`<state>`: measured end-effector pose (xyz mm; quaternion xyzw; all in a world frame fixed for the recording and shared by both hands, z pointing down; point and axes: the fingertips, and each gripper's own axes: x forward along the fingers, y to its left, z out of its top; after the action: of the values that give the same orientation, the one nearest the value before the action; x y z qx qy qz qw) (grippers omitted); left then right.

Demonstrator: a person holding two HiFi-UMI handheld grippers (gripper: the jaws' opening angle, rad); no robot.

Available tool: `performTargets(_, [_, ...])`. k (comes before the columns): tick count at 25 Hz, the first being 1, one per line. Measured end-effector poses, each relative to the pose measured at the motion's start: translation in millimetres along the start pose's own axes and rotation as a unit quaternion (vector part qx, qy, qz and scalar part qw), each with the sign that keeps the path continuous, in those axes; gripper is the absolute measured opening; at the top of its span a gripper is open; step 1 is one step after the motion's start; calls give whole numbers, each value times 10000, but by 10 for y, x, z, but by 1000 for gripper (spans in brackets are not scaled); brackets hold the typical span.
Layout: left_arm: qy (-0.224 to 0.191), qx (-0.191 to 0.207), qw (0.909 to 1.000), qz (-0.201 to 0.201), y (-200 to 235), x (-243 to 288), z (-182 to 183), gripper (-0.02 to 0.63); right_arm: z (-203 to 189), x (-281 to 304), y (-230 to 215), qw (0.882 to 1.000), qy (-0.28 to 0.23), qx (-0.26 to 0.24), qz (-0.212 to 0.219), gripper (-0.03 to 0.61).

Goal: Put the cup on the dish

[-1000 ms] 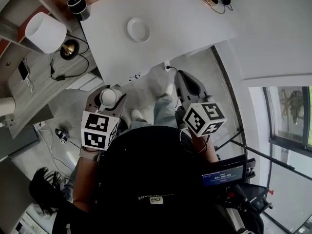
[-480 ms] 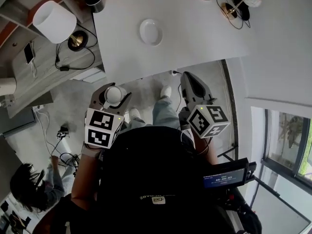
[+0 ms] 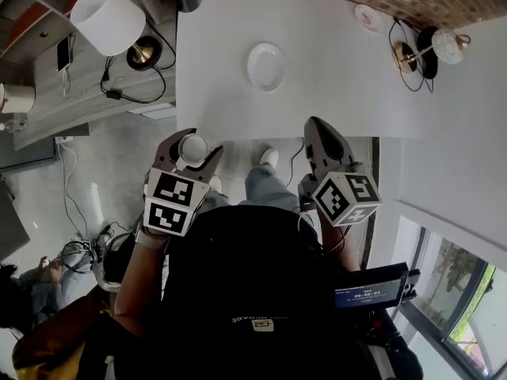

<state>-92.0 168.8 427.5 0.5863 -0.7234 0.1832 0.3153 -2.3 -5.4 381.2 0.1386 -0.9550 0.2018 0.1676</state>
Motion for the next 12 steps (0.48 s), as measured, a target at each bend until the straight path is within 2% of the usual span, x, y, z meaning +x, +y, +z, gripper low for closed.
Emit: performTargets(12, [-96, -534, 9962, 680, 39, 187, 303, 259, 337, 431, -288, 9966, 244, -268, 740, 3])
